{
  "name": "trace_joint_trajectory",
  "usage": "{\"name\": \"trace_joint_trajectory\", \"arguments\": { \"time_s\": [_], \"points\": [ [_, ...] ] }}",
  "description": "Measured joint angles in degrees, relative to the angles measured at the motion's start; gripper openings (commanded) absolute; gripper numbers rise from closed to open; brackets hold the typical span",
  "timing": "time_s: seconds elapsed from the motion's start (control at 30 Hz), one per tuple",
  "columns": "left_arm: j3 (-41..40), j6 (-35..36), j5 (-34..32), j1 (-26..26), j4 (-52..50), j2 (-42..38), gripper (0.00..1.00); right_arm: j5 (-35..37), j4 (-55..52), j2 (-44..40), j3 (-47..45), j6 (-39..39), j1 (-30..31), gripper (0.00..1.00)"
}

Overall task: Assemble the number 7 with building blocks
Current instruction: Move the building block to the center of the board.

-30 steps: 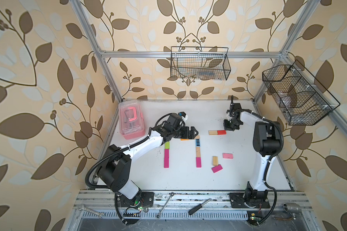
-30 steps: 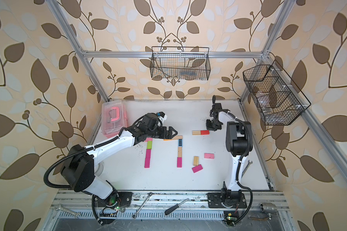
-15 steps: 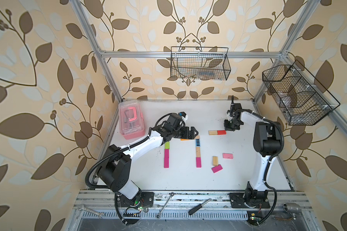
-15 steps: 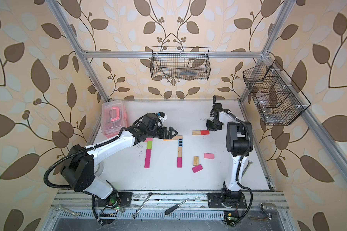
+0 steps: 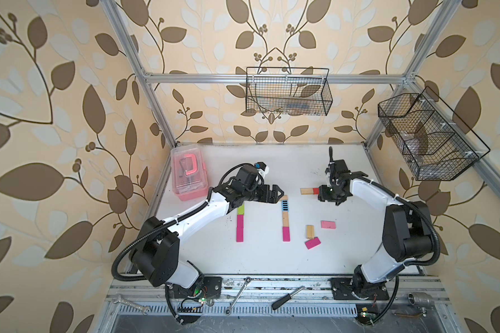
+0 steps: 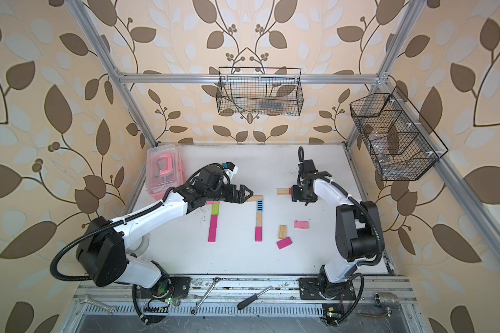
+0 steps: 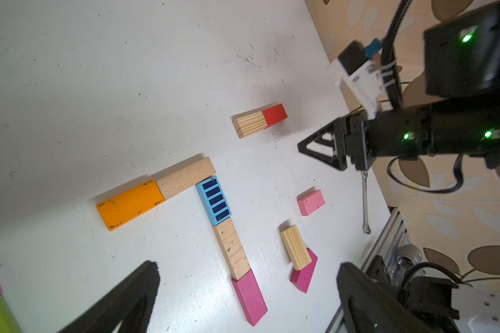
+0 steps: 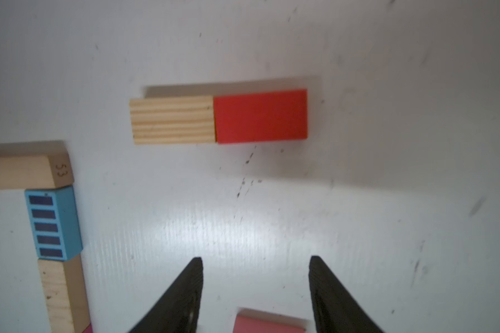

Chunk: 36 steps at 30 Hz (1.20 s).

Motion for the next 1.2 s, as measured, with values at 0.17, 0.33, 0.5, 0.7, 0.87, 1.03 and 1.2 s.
{"name": "trace_joint_trajectory", "arguments": {
  "time_s": [0.17,0.33,0.5,0.7,0.87,1.03,1.2],
  "points": [
    [-2.2,0.5,0.0,0.0,0.1,-5.2,0.99,1.8,-0.1,-3.4,-7.0,4.7,5.4,0.69],
    [-4.0,1.4,0.0,0.0,0.1,-7.5,0.99,2.1,0.0,-4.0,-9.3,6.0,4.7,0.72],
    [-5.0,1.6,-0.2,0.0,0.0,-8.4,0.99,-0.1,2.0,-2.9,-10.3,6.0,2.4,0.72],
    [-5.2,2.1,-0.4,0.0,-0.2,-8.9,0.99,-1.5,3.1,-4.3,-13.8,6.2,4.2,0.73],
    [-5.2,2.5,-0.5,0.0,-0.5,-8.9,0.99,-1.9,3.3,-6.5,-15.9,7.9,7.6,0.71],
    [-5.2,2.6,-0.5,0.0,-0.9,-8.9,0.99,-0.8,2.7,-7.8,-17.0,10.4,11.2,0.72],
    [-5.2,2.6,-0.4,0.0,-0.9,-8.9,0.99,3.0,0.2,-9.0,-17.6,14.2,12.5,0.77]
  ]
}}
